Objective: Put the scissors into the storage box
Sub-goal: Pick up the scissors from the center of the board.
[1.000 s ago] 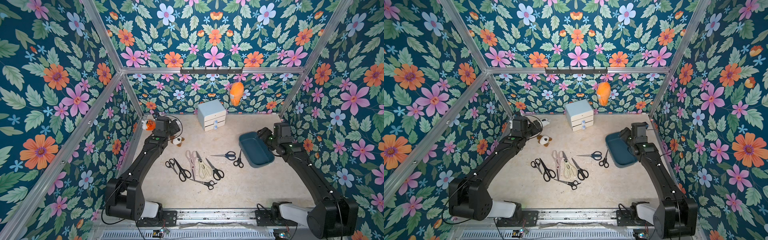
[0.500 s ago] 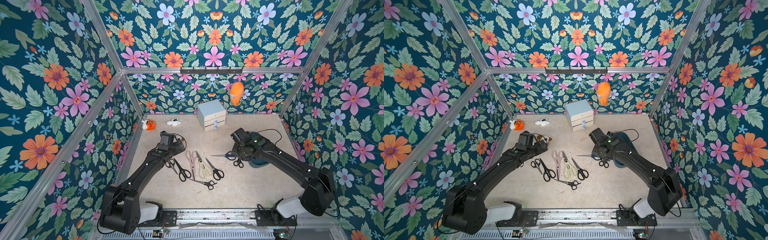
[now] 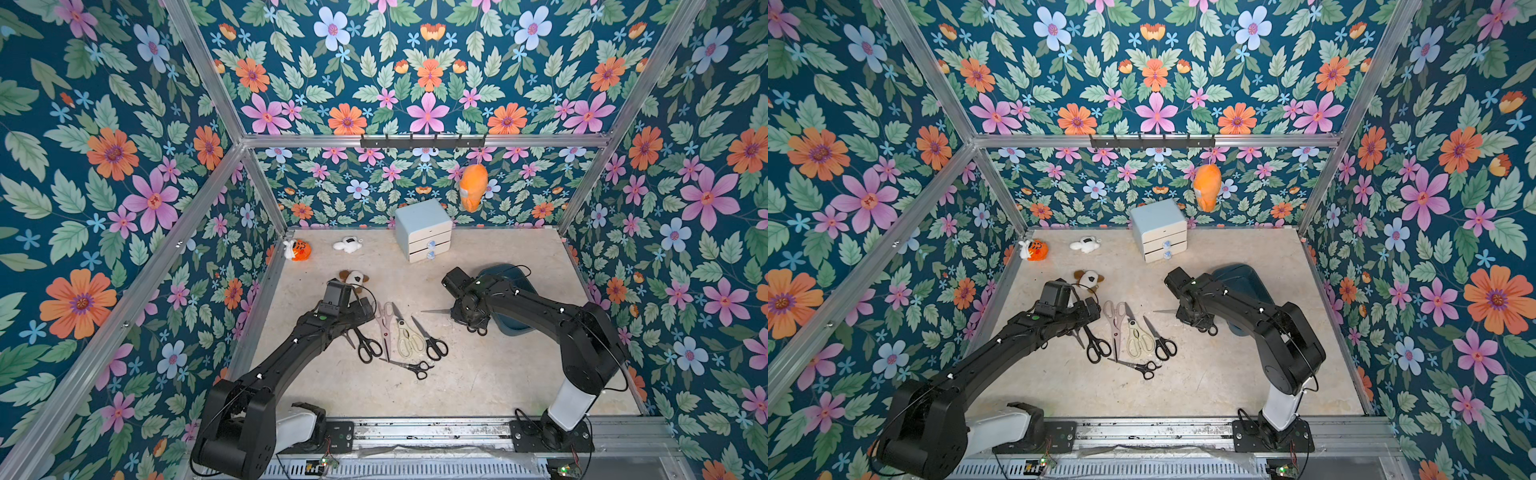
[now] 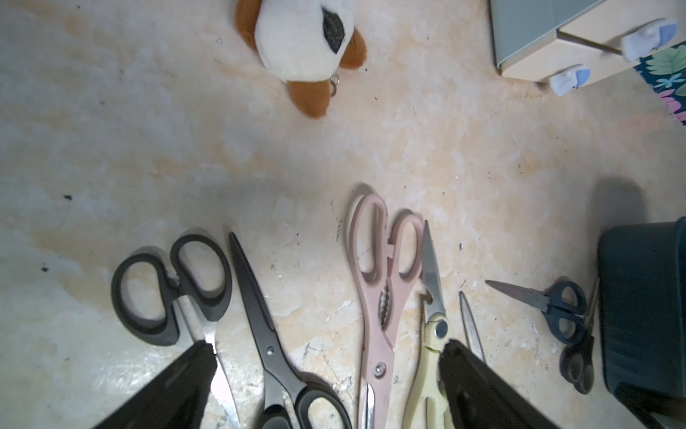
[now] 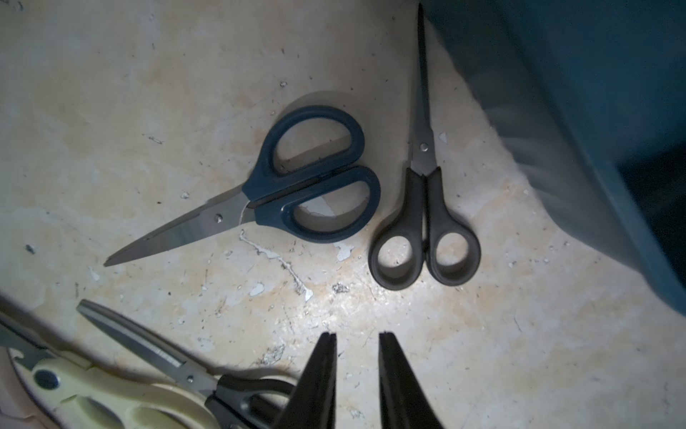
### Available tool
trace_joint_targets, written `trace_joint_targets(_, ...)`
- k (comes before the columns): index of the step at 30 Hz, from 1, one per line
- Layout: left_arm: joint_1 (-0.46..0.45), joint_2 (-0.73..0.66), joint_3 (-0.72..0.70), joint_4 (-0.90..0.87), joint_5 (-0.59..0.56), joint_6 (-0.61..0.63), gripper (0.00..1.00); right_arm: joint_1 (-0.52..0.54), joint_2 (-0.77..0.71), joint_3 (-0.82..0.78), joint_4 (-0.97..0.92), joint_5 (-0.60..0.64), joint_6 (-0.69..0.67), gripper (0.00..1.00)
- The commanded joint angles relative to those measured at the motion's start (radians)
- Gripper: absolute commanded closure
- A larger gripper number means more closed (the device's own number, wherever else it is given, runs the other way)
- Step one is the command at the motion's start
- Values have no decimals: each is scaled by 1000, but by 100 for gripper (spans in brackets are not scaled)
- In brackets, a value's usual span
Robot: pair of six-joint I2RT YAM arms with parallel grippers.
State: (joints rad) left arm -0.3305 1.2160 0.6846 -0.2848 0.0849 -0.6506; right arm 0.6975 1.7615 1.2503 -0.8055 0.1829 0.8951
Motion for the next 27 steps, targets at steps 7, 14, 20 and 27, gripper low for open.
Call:
trace_joint_targets(7,-10,-21,-20,17,-35,-31,1,-52,81,3,48,-68,-62,76)
trace_joint_targets(14,-12,11,-2,24,-31,-27,1,-98,56,-64,77,-104,-122,75)
trace_joint_targets(20,-15,28,24,15,-30,-24,1,-98,56,-68,100,-95,-135,76)
trace_joint_targets(27,-18,8,21,-1,-38,-30,1,-99,88,-55,114,-96,-149,77)
